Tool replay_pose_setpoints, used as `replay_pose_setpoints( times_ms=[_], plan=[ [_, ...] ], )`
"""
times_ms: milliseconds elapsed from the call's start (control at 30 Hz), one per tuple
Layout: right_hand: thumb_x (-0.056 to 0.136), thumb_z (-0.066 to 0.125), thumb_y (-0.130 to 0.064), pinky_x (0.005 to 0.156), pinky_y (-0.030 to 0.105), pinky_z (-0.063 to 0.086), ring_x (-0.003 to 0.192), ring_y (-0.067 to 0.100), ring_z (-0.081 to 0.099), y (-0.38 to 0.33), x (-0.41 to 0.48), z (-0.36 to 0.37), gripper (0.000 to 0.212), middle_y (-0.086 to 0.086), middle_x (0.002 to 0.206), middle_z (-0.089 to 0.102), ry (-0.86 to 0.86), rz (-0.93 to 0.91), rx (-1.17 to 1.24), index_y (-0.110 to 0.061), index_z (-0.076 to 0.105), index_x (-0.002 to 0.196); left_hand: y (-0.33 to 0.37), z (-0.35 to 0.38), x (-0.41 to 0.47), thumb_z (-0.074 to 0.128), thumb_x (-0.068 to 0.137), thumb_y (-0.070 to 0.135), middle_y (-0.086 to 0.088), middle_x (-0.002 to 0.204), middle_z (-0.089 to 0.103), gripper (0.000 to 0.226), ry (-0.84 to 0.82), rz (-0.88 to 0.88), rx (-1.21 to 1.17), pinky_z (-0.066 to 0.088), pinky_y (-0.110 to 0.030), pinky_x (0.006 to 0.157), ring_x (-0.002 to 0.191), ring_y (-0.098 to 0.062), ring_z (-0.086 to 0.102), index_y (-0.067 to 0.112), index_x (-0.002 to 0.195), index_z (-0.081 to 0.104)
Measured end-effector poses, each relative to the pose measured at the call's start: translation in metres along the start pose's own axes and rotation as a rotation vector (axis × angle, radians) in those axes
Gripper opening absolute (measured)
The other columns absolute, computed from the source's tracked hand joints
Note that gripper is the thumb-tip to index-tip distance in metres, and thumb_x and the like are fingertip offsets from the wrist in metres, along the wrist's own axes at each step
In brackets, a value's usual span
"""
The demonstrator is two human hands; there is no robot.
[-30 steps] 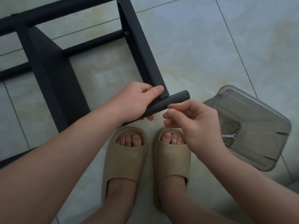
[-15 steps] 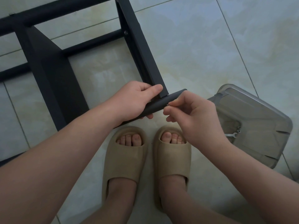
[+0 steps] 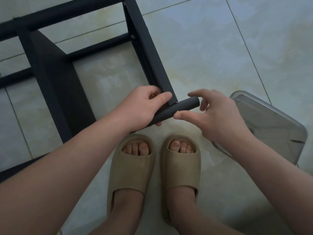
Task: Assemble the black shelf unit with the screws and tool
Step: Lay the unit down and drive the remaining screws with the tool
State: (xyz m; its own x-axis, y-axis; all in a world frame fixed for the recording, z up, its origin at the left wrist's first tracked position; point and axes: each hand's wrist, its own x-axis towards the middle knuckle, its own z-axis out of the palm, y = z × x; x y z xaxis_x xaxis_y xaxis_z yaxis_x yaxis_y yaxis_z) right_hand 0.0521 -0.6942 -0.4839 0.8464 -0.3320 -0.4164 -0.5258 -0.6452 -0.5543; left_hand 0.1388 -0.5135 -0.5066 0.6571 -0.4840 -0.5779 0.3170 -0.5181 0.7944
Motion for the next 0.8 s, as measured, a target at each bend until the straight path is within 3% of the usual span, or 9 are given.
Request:
replay_pose_setpoints(
  times_ms=[67,167,333,467,533,667,800],
  plan=[
    [0.067,0.085,-0.055,0.065,0.019,0.039,0.069,0.005,0.053,0.001,0.002,0.000,0.051,-0.013,0.084,0.059,-0.038,-0.050,0.116,-0.036,0.069,0.112,0.000,-0.001,0.000,0.059,0.099,0.041,-0.007,0.071,0.073,0.032,0.016,0.008,-0.027,0.053,-0.030,0.049,0.059,-0.026,0.072,0.015,0.083,0.067],
    [0.072,0.088,-0.041,0.058,0.009,0.038,0.060,0.004,0.053,0.005,0.003,-0.001,0.042,-0.021,0.068,0.060,-0.080,-0.046,0.272,-0.032,0.072,0.110,0.000,-0.003,-0.001,0.061,0.097,0.043,-0.008,0.070,0.074,0.033,0.010,-0.003,-0.037,0.053,-0.027,0.051,0.060,-0.025,0.072,0.018,0.079,0.070],
    [0.077,0.083,-0.044,0.070,0.015,0.045,0.070,0.008,0.058,0.007,-0.003,0.008,0.050,-0.013,0.090,0.063,0.046,-0.102,0.178,-0.030,0.068,0.122,0.002,-0.005,-0.001,0.061,0.098,0.041,-0.005,0.070,0.075,0.033,-0.014,-0.013,-0.056,0.050,-0.025,0.061,0.059,-0.013,0.069,0.017,0.079,0.072],
    [0.076,0.084,-0.045,0.072,0.015,0.045,0.072,0.004,0.057,0.005,-0.003,0.013,0.054,-0.013,0.080,0.058,0.058,-0.115,0.177,-0.029,0.068,0.124,0.004,-0.009,-0.005,0.061,0.098,0.039,-0.007,0.074,0.075,0.033,-0.036,-0.032,-0.061,0.051,-0.022,0.060,0.060,-0.011,0.066,0.012,0.083,0.072],
    [0.076,0.083,-0.045,0.075,0.019,0.046,0.075,0.004,0.057,0.003,-0.004,0.016,0.055,-0.012,0.081,0.058,0.054,-0.136,0.160,-0.027,0.067,0.126,0.003,-0.010,-0.006,0.062,0.097,0.039,-0.014,0.083,0.074,0.033,-0.017,-0.032,-0.034,0.049,-0.026,0.068,0.065,-0.012,0.062,0.011,0.086,0.073],
    [0.076,0.081,-0.048,0.073,0.010,0.044,0.076,0.002,0.058,0.004,-0.005,0.017,0.057,-0.017,0.096,0.060,0.061,-0.138,0.166,-0.029,0.066,0.127,0.004,-0.010,-0.009,0.062,0.097,0.040,-0.015,0.089,0.072,0.033,0.022,-0.051,-0.008,0.049,-0.034,0.076,0.069,-0.013,0.059,0.011,0.085,0.073],
    [0.076,0.077,-0.053,0.078,0.027,0.053,0.077,0.008,0.059,0.003,-0.008,0.017,0.060,-0.014,0.101,0.061,0.065,-0.159,0.117,-0.029,0.064,0.129,0.003,-0.003,-0.012,0.063,0.096,0.042,-0.008,0.077,0.071,0.031,0.132,-0.023,0.055,0.050,-0.037,0.073,0.064,-0.012,0.057,0.016,0.079,0.071]
  ],
)
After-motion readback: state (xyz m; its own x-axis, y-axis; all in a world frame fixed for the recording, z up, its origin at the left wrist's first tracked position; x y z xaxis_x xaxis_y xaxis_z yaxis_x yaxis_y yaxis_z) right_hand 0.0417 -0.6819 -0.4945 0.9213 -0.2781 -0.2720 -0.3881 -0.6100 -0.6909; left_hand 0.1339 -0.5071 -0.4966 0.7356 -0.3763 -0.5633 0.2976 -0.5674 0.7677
